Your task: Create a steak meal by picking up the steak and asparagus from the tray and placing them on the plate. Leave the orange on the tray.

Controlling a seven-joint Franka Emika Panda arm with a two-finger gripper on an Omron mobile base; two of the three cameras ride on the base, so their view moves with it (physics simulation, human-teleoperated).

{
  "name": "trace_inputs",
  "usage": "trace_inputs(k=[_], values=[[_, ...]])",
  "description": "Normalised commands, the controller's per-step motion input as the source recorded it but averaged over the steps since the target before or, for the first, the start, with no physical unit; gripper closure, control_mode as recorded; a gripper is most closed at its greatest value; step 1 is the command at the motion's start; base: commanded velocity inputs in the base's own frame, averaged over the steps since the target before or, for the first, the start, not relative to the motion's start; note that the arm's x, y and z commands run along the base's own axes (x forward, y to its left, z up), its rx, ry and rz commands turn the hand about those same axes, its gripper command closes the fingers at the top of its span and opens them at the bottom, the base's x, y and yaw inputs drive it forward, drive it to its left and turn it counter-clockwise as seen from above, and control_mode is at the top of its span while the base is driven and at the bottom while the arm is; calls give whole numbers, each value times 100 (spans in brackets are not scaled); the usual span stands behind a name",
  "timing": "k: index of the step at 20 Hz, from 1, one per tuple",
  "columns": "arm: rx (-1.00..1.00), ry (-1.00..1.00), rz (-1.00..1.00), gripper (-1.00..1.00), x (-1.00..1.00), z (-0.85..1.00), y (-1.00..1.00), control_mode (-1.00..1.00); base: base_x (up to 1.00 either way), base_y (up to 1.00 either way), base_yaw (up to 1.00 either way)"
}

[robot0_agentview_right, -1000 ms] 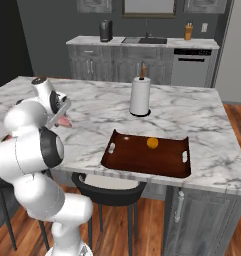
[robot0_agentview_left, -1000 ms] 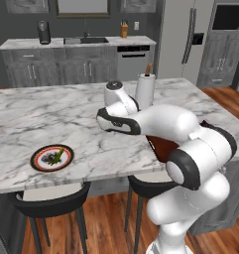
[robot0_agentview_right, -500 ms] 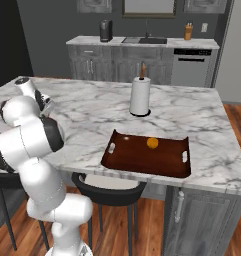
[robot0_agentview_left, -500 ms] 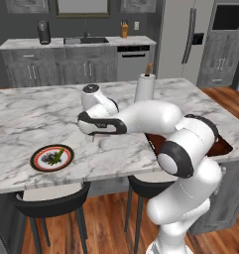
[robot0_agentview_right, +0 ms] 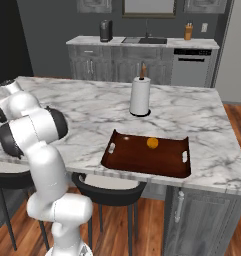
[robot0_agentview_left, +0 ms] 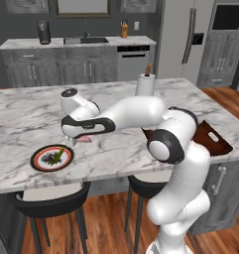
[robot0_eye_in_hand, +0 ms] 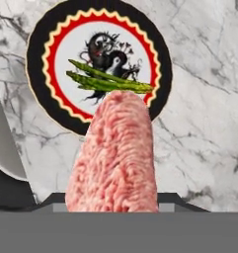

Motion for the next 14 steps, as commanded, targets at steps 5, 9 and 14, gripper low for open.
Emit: trace_inputs(k=[5, 9, 14], values=[[-8, 0, 0, 100, 0, -41, 65, -100, 0, 0, 0], [-5, 0, 0, 100, 0, -53, 51, -100, 0, 0, 0], [-1, 0, 0, 100, 13, -35, 35, -100, 0, 0, 0]])
